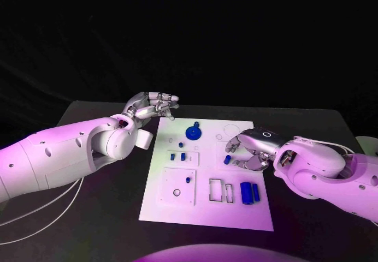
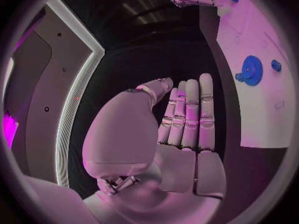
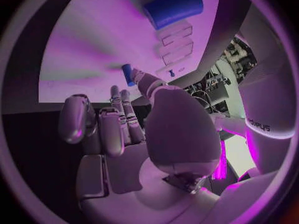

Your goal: Assemble the parts on the task board

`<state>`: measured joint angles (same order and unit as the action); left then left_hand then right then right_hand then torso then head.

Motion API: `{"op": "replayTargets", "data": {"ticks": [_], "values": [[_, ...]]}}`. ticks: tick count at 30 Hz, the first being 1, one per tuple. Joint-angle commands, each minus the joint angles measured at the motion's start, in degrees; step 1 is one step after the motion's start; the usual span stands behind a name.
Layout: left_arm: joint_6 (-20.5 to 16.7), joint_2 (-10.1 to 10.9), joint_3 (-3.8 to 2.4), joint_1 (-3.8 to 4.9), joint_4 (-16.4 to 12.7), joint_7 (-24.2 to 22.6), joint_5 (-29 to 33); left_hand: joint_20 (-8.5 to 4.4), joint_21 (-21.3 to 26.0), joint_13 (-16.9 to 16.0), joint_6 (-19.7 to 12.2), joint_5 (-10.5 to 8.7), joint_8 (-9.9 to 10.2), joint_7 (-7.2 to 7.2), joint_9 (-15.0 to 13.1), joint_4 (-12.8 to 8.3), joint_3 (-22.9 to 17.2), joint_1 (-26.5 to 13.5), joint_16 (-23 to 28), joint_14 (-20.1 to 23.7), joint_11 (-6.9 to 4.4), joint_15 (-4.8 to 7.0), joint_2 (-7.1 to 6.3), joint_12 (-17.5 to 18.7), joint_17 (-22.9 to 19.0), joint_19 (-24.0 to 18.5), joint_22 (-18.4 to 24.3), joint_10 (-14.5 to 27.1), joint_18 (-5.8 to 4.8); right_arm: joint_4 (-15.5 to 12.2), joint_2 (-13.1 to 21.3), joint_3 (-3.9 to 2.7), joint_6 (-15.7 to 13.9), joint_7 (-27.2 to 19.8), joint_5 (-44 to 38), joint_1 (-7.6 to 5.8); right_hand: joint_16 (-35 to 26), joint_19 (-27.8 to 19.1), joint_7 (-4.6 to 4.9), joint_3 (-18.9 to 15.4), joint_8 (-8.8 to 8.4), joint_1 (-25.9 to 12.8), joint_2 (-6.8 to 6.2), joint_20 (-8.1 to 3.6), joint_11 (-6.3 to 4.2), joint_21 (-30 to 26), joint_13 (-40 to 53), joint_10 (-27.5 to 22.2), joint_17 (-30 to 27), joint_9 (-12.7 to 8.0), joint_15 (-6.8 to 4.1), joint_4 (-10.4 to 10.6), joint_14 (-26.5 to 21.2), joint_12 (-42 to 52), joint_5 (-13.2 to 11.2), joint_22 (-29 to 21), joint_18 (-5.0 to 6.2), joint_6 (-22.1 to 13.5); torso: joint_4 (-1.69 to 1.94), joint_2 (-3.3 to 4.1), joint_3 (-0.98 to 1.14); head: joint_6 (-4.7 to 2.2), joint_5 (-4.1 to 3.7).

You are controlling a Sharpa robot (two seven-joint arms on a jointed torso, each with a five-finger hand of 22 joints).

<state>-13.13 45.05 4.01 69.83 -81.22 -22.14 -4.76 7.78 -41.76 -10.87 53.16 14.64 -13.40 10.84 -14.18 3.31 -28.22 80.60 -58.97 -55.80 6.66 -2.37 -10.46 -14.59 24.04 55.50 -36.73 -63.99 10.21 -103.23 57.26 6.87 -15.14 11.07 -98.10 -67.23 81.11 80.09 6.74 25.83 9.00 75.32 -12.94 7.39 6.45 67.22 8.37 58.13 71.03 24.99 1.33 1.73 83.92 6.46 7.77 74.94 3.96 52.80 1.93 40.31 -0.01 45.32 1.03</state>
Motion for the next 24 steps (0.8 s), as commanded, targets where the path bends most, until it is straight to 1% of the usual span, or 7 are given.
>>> {"op": "replayTargets", "data": {"ticks": [1,6,8,12,14,17,24], "values": [[0.9,-0.1,-0.03,0.02,0.0,-0.4,0.0,-0.02,0.2,-0.1,-0.1,0.27,0.3,-0.01,0.1,-0.5,0.0,0.6,0.2,-0.1,-0.02,-0.28,0.04,-0.2,0.0,0.3,-0.1,0.4,0.27,0.0,-0.3,0.04,2.1,-0.2,-2.0,0.01,-0.2,0.1,-0.20,-0.2,-0.27,0.6,0.38,-0.07,-0.20,-0.2,-0.1,0.1,-0.2,-0.1,0.15,0.1,2.0,0.6,0.2,6.0,0.67,0.1,0.11,0.01,-0.01,0.06,0.14],[0.8,-0.2,-0.03,0.02,0.0,-0.4,-0.1,-0.02,0.2,-0.1,-0.1,0.27,0.3,-0.01,0.1,-0.5,0.0,0.6,0.2,-0.1,-0.02,-0.28,0.04,-0.2,0.0,0.3,-0.1,0.4,0.27,0.4,-1.0,0.13,0.8,-0.8,-2.2,0.03,-0.1,1.0,0.11,1.1,0.04,1.5,1.33,-0.36,-0.63,1.2,-0.2,2.0,0.0,-0.2,-0.21,0.5,2.1,2.2,-0.1,6.5,0.39,1.3,-0.02,0.03,-0.11,0.03,0.18],[0.8,-0.2,-0.03,0.02,0.0,-0.4,-0.1,-0.02,0.2,-0.1,-0.1,0.27,0.3,-0.01,0.1,-0.5,0.0,0.6,0.2,-0.1,-0.02,-0.28,0.04,-0.2,0.0,0.3,-0.1,0.4,0.27,0.6,-1.3,0.16,0.4,-1.0,-1.9,0.03,0.1,1.4,0.19,2.6,0.15,1.9,1.91,-0.56,-0.86,1.9,-0.4,2.9,0.3,-0.3,-0.42,0.7,2.2,2.6,-1.6,6.9,0.24,1.9,0.01,0.04,-0.06,0.10,0.23],[0.7,-0.1,-0.02,0.02,0.0,-0.3,-0.1,-0.03,0.1,-0.1,0.0,0.27,0.3,-0.02,0.1,-0.5,0.0,0.7,0.2,-0.1,-0.03,-0.26,0.11,-0.2,-0.1,0.3,-0.1,0.4,0.27,1.3,-1.9,0.24,0.3,-1.2,-1.6,0.06,0.3,1.7,0.24,3.8,0.22,1.9,2.13,-0.70,-1.05,2.5,-0.6,3.7,0.6,-0.3,-0.55,1.1,2.3,2.8,-2.2,7.1,0.12,2.3,0.02,-0.02,0.00,0.24,0.26],[0.7,0.0,-0.02,0.02,0.0,-0.3,-0.1,-0.03,0.1,-0.1,0.0,0.27,0.3,-0.02,0.1,-0.5,0.0,0.7,0.2,-0.1,-0.03,-0.26,0.11,-0.2,-0.1,0.3,-0.1,0.4,0.27,1.7,-2.2,0.28,0.4,-1.2,-1.5,0.11,0.6,2.4,0.36,5.2,0.52,2.1,2.50,-0.98,-1.59,3.9,-0.7,5.4,1.1,-0.3,-0.95,1.3,2.5,3.4,-2.6,7.8,-0.15,3.1,0.01,-0.01,-0.01,0.26,0.24],[0.6,0.0,-0.02,0.02,0.0,-0.2,-0.2,-0.03,0.1,-0.1,0.0,0.27,0.3,-0.02,0.1,-0.5,0.0,0.7,0.2,-0.1,-0.03,-0.26,0.11,-0.2,-0.1,0.3,-0.1,0.4,0.27,2.1,-2.5,0.34,0.6,-1.2,-1.4,0.28,0.8,3.2,0.71,6.0,0.84,2.1,2.59,-1.28,-1.97,5.8,-0.7,6.6,1.4,-0.1,-1.26,1.5,2.6,3.7,-2.8,8.6,-0.52,3.8,-0.01,0.03,0.03,0.30,0.29],[0.6,0.0,-0.02,0.02,0.0,-0.2,-0.2,-0.03,0.1,-0.1,0.0,0.27,0.3,-0.02,0.1,-0.5,0.0,0.7,0.2,-0.1,-0.03,-0.26,0.11,-0.2,-0.1,0.3,-0.1,0.4,0.27,2.8,-3.2,0.42,1.3,-1.0,-1.4,0.52,0.8,3.6,0.77,6.3,1.15,1.8,2.42,-1.43,-2.05,6.8,-0.8,7.1,1.2,0.0,-1.36,1.7,2.6,3.7,-2.9,9.0,-0.74,4.5,-0.02,0.01,0.01,0.40,0.18]]}}
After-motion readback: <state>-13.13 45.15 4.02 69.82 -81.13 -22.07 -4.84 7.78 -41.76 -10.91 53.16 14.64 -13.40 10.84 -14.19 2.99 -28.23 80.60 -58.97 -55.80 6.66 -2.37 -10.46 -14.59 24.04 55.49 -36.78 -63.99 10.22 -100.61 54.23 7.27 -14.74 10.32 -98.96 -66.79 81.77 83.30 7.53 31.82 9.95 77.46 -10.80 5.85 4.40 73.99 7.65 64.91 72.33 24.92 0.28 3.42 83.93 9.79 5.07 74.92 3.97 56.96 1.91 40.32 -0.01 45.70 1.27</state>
